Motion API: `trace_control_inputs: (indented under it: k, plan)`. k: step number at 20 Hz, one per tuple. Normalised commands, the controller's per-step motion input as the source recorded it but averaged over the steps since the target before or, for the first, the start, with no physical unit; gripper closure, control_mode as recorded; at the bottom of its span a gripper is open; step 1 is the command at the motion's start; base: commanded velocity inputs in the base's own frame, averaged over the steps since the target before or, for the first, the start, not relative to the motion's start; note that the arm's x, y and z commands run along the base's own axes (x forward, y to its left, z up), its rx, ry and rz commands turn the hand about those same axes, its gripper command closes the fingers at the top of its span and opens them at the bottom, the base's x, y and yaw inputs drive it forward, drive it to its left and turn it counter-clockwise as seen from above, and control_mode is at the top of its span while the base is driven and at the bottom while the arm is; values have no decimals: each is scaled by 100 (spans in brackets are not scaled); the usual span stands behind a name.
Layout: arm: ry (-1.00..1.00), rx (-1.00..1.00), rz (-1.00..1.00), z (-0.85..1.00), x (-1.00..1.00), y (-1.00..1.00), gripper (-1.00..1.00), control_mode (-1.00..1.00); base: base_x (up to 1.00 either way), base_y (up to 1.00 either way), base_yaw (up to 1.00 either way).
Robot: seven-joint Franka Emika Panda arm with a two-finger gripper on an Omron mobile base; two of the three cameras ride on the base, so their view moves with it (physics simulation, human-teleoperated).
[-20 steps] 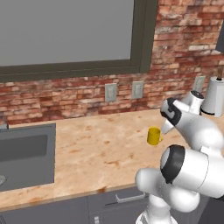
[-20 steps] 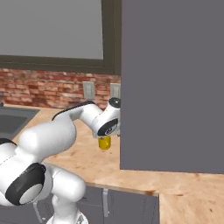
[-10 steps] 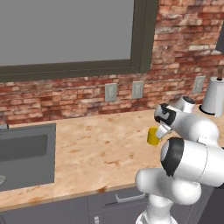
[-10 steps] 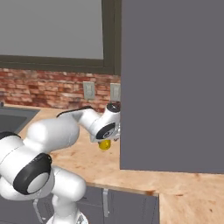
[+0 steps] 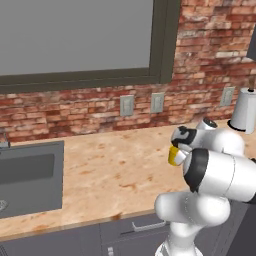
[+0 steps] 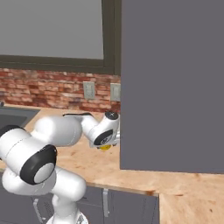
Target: Move the mug from next to the sink to the open cabinet. Then, move the bowl with the corn to the fridge to clear the area for faucet cleaning.
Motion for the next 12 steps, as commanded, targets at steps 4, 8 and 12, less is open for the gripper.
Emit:
trace_control_inputs:
  k: [4, 8, 12]
  plan:
    - [0, 5, 0, -14, 30, -1, -100, -100, 0, 0, 0]
    - [0, 17, 0, -4, 14, -10, -100, -100, 0, 0, 0]
    - [0, 13, 0, -1, 0, -2, -100, -100, 0, 0, 0]
